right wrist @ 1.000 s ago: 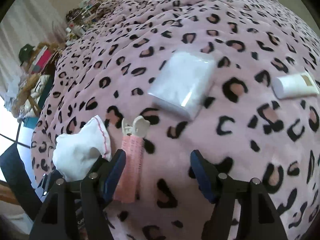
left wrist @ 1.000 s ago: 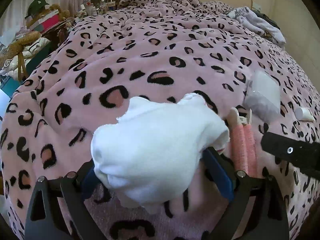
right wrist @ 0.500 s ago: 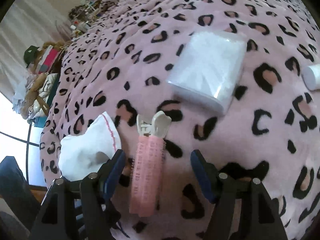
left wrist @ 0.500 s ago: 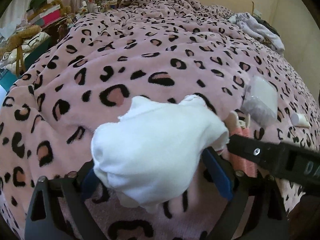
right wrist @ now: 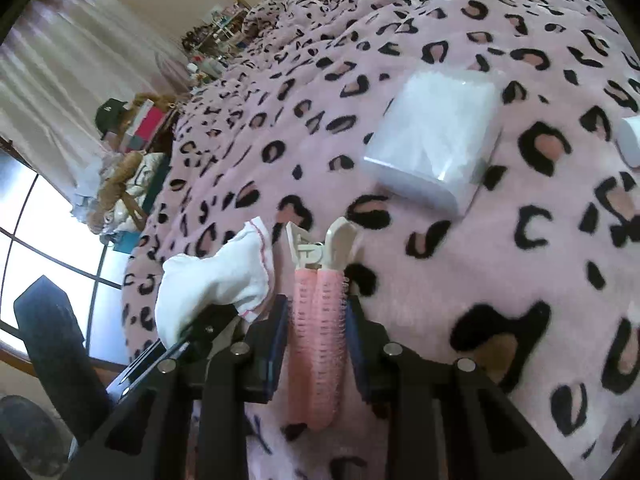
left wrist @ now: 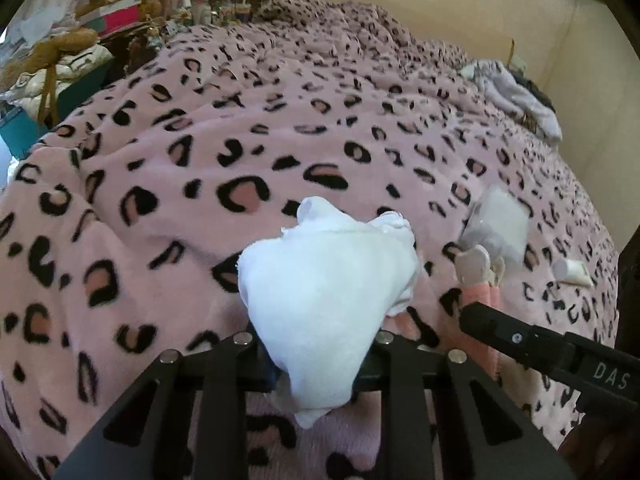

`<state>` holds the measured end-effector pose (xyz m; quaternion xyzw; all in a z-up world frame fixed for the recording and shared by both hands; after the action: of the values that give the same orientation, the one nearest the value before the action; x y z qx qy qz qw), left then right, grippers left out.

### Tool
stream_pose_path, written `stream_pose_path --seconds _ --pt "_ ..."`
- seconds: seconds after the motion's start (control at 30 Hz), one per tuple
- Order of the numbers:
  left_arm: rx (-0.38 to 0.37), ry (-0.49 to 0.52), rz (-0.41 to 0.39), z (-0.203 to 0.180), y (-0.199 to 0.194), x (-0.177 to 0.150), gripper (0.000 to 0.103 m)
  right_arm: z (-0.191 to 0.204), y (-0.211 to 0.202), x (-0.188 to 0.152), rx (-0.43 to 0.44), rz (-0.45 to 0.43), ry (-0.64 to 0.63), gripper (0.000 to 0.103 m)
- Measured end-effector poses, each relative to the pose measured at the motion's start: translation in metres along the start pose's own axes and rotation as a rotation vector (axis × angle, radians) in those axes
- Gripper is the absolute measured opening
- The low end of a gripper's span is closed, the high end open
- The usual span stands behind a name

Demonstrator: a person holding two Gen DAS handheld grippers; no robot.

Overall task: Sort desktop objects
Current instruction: 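Lift white cloth in left tool while right tool lifts pink roller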

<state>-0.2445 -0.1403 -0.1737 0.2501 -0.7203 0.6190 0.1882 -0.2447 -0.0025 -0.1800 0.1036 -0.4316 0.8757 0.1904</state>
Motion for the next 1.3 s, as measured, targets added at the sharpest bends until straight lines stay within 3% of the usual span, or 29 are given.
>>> stream_pose_path --seconds 0.2,0.43,0.73,1.3 --pt "0.030 -0.008 -0.060 0.001 -0.045 -0.003 0.024 0.005 -0.033 -0.011 0.059 -0.026 -0.006 0.028" --pt "0.059 -0.028 -0.070 -0.005 -0.093 -0.037 0.024 0.006 -0.072 -0.039 0.049 -0.036 -0.055 0.028" --pt "0.072 -0.004 -0.056 -0.036 -0.126 -0.082 0.024 -0.016 -0.113 -0.092 -0.046 -0.039 -0.116 0.028" --pt "0.027 0.100 -0.063 -0.116 -0.168 -0.104 0.024 -0.031 -0.217 -0.102 -0.160 -0.179 -0.174 0.028"
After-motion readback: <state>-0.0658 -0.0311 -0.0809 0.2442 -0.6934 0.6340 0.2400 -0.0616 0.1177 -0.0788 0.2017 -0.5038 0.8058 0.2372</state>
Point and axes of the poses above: each gripper's, at about its wrist camera, not at the fingertips, and y roughly the way its jaws point, z to its left, x to its top, the point moved 9 cm from there along y, roughly the way its jaws point, and after that the axes turned 1 degree about y, right-handed, at the moved point
